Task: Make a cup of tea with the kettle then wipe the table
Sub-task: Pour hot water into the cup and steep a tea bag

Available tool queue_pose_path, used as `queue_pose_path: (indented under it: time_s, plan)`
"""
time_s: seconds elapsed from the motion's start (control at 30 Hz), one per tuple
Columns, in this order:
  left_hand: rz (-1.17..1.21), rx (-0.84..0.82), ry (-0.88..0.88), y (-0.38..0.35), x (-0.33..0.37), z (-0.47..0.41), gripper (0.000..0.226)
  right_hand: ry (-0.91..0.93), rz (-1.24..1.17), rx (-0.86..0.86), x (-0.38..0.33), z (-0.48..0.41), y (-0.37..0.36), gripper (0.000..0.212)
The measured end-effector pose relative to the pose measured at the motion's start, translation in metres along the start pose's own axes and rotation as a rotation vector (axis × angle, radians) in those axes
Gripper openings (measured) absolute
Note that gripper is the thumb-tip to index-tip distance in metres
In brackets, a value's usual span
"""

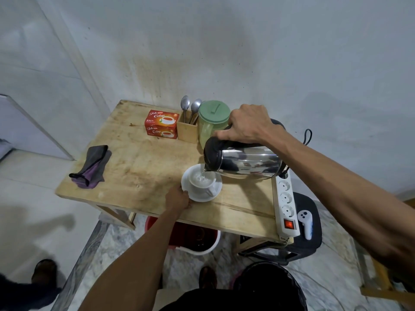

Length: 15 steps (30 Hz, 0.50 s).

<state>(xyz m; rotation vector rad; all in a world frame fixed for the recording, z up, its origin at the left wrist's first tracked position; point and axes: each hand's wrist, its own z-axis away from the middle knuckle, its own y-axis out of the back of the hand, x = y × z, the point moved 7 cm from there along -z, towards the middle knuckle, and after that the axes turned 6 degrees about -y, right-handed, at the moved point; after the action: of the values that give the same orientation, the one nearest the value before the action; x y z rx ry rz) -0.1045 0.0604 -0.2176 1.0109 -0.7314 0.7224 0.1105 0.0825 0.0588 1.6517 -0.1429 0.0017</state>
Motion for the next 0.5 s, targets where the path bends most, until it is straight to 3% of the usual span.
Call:
queue_pose_path:
  time_s: [0.1,0.27,0.33,0.43,0.5]
  plan:
    - [0.006,0.000,-0.002,-0.004,-0.013,-0.009,0.048,-0.071,-0.102,-0.018,0.019,0.001,-0.007,0.073]
    - [-0.014,-0.003,0.005,0.003,0.005,0.004,0.026,-0.156,-0.240,-0.022,0.042,0.009,-0.012,0.079]
    - [-0.002,0.006,0.007,0.003,0.003,0.004,0.029,-0.193,-0.304,-0.044,0.050,0.012,-0.014,0.073]
    - [0.006,0.001,0.013,0.000,-0.008,-0.003,0.042,-0.297,-0.497,-0.085,0.073,0.017,-0.019,0.067]
    - [0.006,-0.013,0.026,0.004,0.004,0.007,0.032,-0.390,-0.669,-0.079,0.093,0.022,-0.024,0.069]
